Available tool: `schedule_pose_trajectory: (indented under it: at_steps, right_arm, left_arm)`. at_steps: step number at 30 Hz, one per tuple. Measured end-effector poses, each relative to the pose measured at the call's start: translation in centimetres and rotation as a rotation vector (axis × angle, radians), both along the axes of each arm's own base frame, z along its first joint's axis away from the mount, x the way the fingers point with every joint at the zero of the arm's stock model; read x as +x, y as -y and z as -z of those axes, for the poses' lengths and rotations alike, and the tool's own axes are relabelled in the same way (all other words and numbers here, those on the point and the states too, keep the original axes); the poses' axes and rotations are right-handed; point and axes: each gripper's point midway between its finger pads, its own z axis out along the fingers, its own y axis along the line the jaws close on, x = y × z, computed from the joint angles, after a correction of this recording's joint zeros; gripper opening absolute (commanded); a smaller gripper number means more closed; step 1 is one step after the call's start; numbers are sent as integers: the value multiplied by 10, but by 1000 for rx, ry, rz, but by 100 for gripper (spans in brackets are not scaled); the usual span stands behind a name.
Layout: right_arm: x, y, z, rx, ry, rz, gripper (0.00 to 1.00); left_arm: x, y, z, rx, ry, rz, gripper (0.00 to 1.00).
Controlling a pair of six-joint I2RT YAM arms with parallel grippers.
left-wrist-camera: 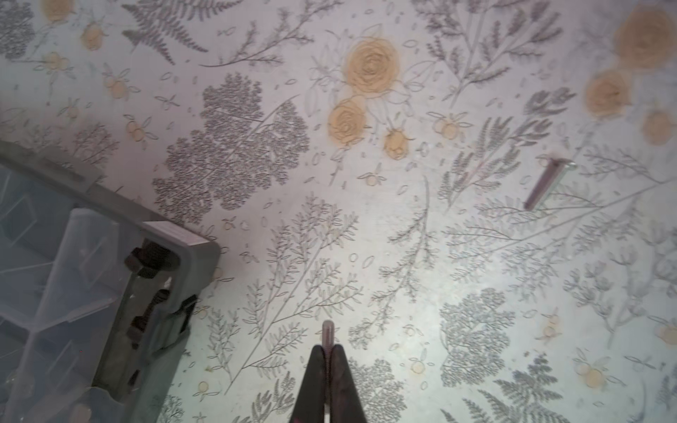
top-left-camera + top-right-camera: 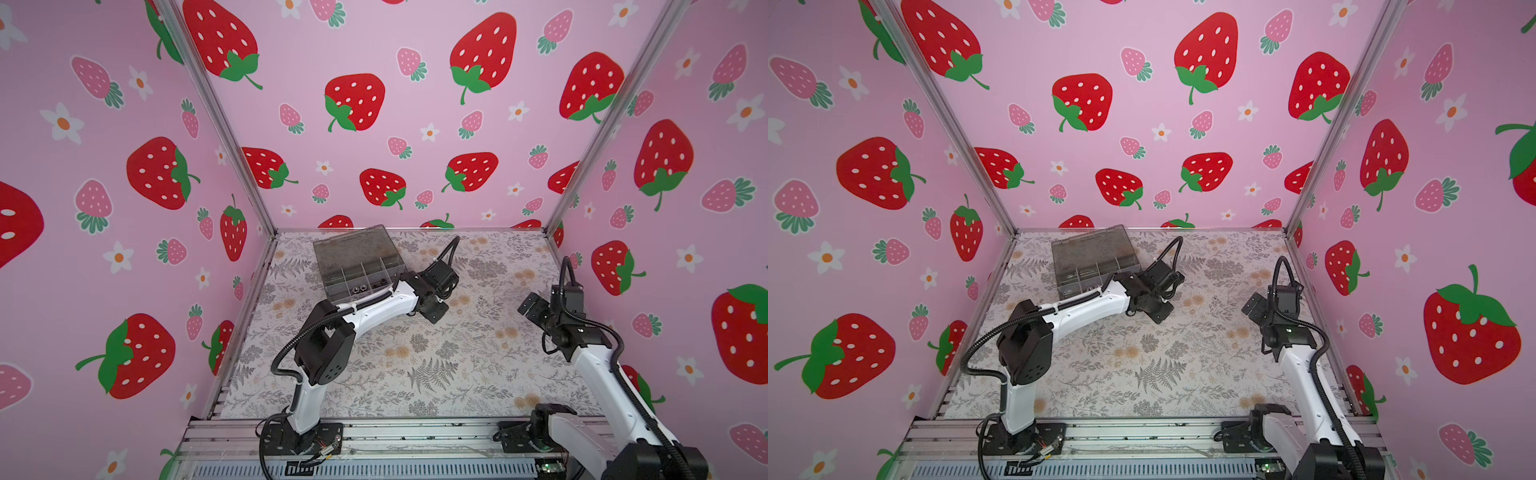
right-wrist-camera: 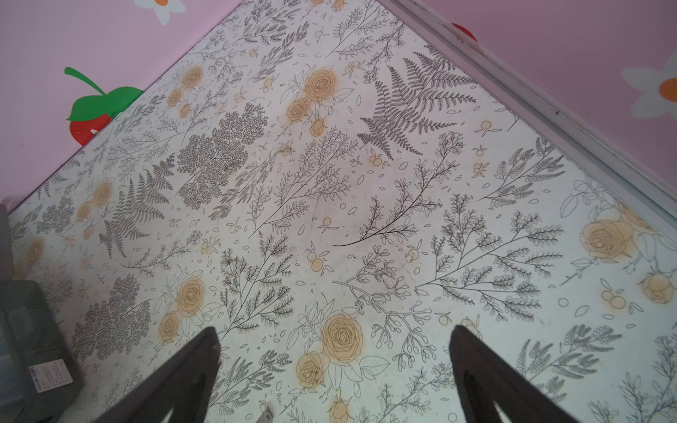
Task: Sort the screws and nuts into containers
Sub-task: Place the screw into the container.
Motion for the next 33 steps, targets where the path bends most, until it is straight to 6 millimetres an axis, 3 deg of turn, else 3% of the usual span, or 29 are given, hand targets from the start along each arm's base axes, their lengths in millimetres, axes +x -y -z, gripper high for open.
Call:
schedule_pose_trajectory:
  at_steps: [8,13,17,25,33]
  right_arm:
    - [2,-4,0,16,12,-16,100]
    - [1,-7,4,29,5,-29,100]
    - [0,-8,4,37,10,-36,100]
    - [-2,-9,-1,40,28,-39,100]
    - [-2,-9,-1,42,28,-40,100]
  left_arm:
    - [69,-65,-11,2,51,-140,0]
    - [116,-86,-25,-29,105,-186,0]
    - [142,-93,-21,-40,116,-194,0]
    - [160,-99,7,-5,86,-164,0]
    - [166,-96,17,13,81,-133,2]
